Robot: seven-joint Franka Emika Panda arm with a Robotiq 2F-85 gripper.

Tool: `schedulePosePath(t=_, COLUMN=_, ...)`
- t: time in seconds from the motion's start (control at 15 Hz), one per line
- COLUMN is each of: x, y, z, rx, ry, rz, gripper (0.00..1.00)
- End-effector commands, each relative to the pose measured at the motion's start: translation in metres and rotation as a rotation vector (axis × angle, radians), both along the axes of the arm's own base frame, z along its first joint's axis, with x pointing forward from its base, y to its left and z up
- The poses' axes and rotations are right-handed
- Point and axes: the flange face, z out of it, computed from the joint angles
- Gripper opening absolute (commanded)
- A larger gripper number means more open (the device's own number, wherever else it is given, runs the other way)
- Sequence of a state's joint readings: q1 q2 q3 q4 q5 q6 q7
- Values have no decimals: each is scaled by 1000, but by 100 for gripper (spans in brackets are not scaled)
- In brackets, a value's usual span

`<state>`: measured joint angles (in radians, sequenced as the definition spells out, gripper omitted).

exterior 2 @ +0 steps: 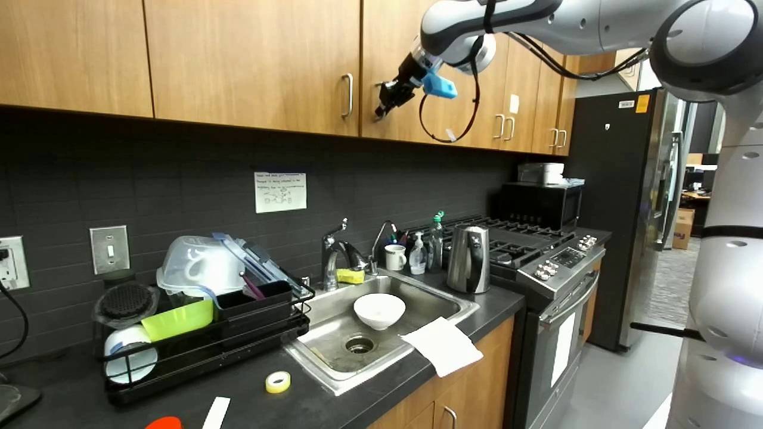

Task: Close the open cabinet door

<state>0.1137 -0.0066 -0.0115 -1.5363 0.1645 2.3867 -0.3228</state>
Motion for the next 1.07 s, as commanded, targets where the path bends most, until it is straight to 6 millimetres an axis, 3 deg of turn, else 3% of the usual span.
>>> schedulePosePath(t=0.0, x=3, y=-1, z=6, rx=-25, ry=11, rz=25, gripper=3)
schedulePosePath(t=0.13, x=4, y=0, z=6, rx=-29, ry=15, rz=25, gripper=3)
schedulePosePath(t=0.2, x=4, y=0, z=6, rx=-30, ry=17, rz=23, gripper=37)
schedulePosePath(t=0.27, x=4, y=0, z=6, rx=-30, ry=20, rz=22, gripper=38)
schedulePosePath(t=0.4, x=3, y=1, z=5, rx=-37, ry=29, rz=28, gripper=48)
schedulePosePath(t=0.87, x=-8, y=11, z=2, rx=-73, ry=52, rz=19, gripper=95)
schedulePosePath(t=1.0, x=-14, y=17, z=-6, rx=-116, ry=87, rz=-6, gripper=100)
